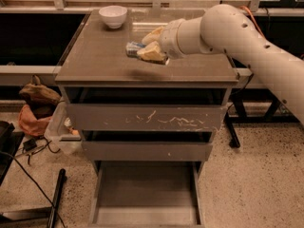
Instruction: Pick redbull can from bottom drawer and place on counter
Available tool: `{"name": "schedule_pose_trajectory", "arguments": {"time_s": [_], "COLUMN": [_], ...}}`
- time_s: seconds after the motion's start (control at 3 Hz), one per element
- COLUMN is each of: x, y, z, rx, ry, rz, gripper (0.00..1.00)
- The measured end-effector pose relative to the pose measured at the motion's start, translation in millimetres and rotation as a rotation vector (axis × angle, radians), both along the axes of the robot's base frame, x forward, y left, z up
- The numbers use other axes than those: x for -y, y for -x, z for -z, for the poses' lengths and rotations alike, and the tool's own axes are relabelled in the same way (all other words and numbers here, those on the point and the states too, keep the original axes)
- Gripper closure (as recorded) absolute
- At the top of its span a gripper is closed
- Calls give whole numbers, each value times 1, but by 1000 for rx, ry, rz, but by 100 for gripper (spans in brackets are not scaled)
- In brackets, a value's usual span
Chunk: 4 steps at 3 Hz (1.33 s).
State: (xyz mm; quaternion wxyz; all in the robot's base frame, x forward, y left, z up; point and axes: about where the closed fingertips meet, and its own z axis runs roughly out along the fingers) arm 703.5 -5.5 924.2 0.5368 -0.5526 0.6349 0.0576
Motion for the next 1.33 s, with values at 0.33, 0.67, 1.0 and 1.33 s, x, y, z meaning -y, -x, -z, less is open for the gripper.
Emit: {"name": "schedule_pose_trajectory", "arguments": {"time_s": [0.33, 0.67, 1.0, 1.33], "x": [-5, -12, -12, -12], "y": [-17, -25, -25, -25], "z": [28, 56, 56, 56], "rx": [-53, -96, -96, -96], "ry": [-19, -50, -50, -50], "rz": [-13, -34, -34, -34], "gripper": [100, 100, 100, 81]}}
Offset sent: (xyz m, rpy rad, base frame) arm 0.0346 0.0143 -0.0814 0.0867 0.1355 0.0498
